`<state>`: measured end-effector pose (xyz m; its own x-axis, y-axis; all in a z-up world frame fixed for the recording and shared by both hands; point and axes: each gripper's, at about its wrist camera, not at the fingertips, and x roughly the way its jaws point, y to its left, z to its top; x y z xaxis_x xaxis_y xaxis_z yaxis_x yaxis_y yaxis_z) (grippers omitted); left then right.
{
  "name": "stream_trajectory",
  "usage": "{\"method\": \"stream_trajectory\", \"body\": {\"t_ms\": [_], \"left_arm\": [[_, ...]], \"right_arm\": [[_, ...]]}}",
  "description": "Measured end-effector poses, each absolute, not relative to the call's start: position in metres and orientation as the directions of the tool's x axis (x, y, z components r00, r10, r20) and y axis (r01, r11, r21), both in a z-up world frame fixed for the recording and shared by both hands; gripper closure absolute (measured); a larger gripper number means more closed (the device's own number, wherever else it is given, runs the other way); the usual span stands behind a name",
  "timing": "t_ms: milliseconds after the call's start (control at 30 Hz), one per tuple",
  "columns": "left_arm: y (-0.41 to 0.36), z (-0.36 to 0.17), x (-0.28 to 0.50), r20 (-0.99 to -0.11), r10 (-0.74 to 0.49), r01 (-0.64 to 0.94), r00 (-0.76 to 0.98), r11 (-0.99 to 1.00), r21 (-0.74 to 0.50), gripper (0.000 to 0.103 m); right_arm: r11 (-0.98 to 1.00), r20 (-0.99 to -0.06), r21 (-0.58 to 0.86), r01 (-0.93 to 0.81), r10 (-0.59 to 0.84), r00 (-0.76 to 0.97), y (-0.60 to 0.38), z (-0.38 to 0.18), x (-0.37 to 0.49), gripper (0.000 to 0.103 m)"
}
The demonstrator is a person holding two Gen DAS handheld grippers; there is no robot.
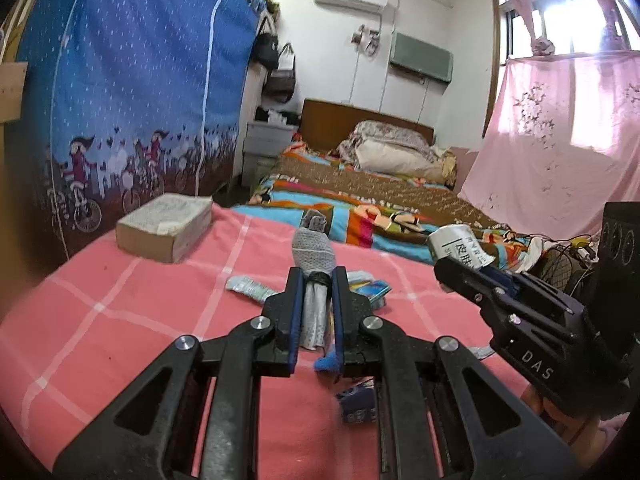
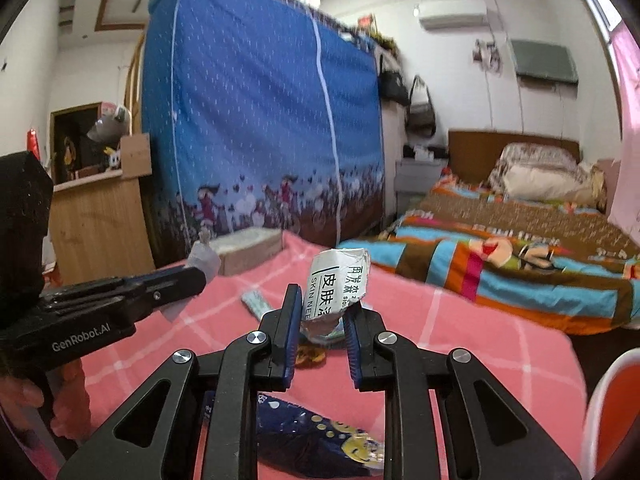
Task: Collect trash
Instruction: 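Carry both items over the orange bucket and open both tools to drop them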
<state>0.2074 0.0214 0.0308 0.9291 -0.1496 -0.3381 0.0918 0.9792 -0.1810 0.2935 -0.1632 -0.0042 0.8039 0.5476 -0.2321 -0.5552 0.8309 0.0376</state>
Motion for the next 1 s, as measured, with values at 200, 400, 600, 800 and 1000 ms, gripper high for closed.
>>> {"method": "stream_trajectory", "body": {"t_ms": [200, 400, 600, 800, 1000], "left_arm": [[-0.004, 0.047, 0.195, -0.248, -0.16, 0.134, 0.955, 0.984, -0.117, 0.085], [-0.041, 0.067, 0.192, -0.195, -0.202, 0.195, 0.96, 0.979, -0.053, 0.085], [-0.088, 0.078, 0.193, -0.164, -0.291, 0.297, 0.943, 0.955, 0.011, 0.085], [-0.13, 0.076, 0.192, -0.173, -0.374, 0.389, 0.911, 0.919, 0.065, 0.085], [-0.163, 0.074, 0.192, -0.206, -0.447, 0.466, 0.871, 0.883, 0.056, 0.085]], "right_arm": [[0.853, -0.112, 0.019, -0.521, 0.52, 0.847, -0.186, 0.014, 0.278, 0.085], [0.88, -0.023, 0.021, -0.475, 0.476, 0.879, -0.219, 0.032, 0.266, 0.085], [0.914, 0.025, 0.041, -0.403, 0.402, 0.915, -0.261, 0.041, 0.255, 0.085], [0.949, 0.023, 0.083, -0.303, 0.302, 0.953, -0.311, 0.04, 0.248, 0.085], [0.974, -0.016, 0.107, -0.198, 0.201, 0.98, -0.351, 0.03, 0.24, 0.085]]}}
